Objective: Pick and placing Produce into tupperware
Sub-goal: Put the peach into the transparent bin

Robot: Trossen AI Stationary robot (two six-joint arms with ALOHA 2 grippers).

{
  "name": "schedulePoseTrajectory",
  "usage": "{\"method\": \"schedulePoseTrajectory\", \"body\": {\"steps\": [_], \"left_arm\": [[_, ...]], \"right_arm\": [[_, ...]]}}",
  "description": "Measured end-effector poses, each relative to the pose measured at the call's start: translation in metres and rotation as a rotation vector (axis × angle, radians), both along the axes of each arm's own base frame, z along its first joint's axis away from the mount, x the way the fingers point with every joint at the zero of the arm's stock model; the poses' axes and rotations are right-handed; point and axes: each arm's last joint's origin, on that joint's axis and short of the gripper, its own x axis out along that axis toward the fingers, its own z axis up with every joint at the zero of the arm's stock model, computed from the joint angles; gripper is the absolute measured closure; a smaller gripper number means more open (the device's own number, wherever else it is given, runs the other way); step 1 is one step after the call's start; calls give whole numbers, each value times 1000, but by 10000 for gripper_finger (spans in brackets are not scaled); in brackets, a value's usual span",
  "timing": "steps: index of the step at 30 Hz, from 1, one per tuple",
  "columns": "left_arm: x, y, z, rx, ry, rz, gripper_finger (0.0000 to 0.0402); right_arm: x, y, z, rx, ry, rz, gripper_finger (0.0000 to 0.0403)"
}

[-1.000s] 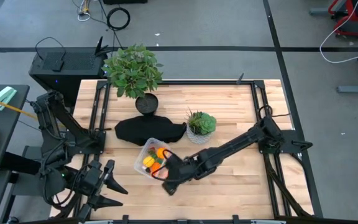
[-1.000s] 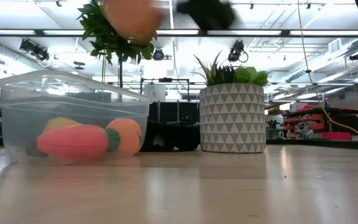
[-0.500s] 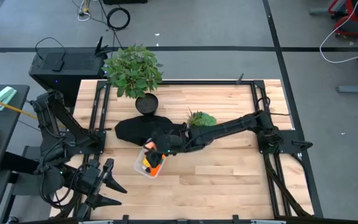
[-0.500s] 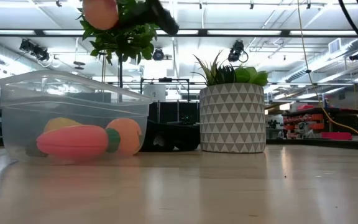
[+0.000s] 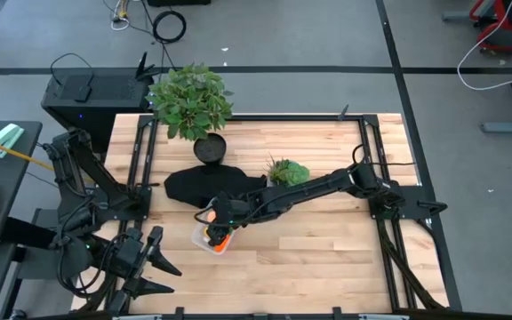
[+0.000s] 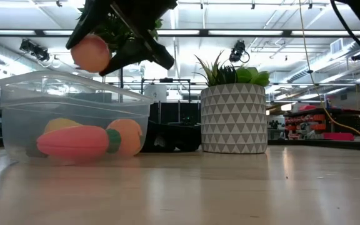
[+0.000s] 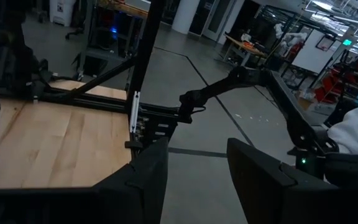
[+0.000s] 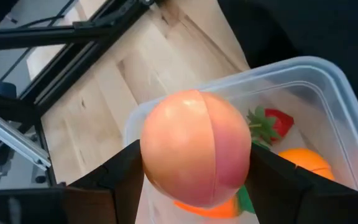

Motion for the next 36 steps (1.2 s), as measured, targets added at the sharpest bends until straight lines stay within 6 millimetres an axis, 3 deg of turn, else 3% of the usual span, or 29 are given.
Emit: {"method": "schedulePoseTrajectory", "body": {"steps": [8,36], "left_arm": [[0,0,0,1,0,0,230],[0,0,0,13,-6,-1,230]], "right_arm": [[3,1,-16,8,47,0,163],[1,1,-19,39,79,-4,144]]}}
